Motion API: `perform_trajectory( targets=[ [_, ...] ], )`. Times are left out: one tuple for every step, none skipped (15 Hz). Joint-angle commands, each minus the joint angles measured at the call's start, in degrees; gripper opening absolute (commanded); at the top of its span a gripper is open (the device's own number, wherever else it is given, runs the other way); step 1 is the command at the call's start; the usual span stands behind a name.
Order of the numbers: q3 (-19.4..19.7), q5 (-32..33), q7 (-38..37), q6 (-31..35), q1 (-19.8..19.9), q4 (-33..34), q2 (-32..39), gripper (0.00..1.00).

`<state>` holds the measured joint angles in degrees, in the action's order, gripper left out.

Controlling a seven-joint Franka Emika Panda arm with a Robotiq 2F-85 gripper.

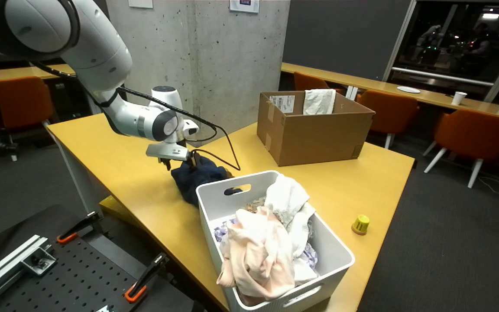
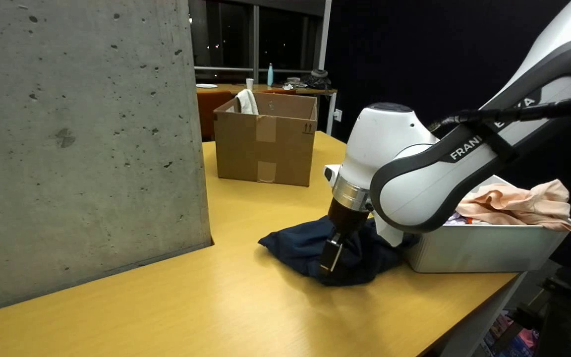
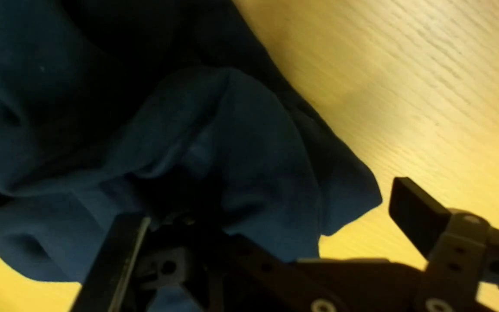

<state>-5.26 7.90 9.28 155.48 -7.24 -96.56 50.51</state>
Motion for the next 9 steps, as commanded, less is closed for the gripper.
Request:
perform_trajectory(
  targets=[
    [1.8, 1.8, -0.2, 0.7, -1.5, 3.6, 1.4, 1.0],
    [2.2, 2.1, -0.4, 0.3, -1.5, 4.1, 1.3, 1.0],
    [2.6, 2.2, -0.7, 0.3, -1.6, 4.7, 1.6, 1.0],
    [2.8, 2.3, -0.7, 0.2, -1.4, 5.3, 2.0, 1.0],
    [3.2, 2.4, -0.8, 0.0, -1.4, 6.0, 2.4, 1.0],
    [3.6, 2.6, -0.8, 0.0, -1.4, 6.7, 3.0, 1.0],
    [3.7, 2.6, -0.8, 0.0, -1.4, 7.4, 3.7, 1.0],
    [3.9, 2.6, -0.9, -0.2, -1.4, 8.2, 4.3, 1.0],
    [3.9, 2.5, -0.7, -0.3, -1.3, 9.0, 5.1, 1.0]
  ],
)
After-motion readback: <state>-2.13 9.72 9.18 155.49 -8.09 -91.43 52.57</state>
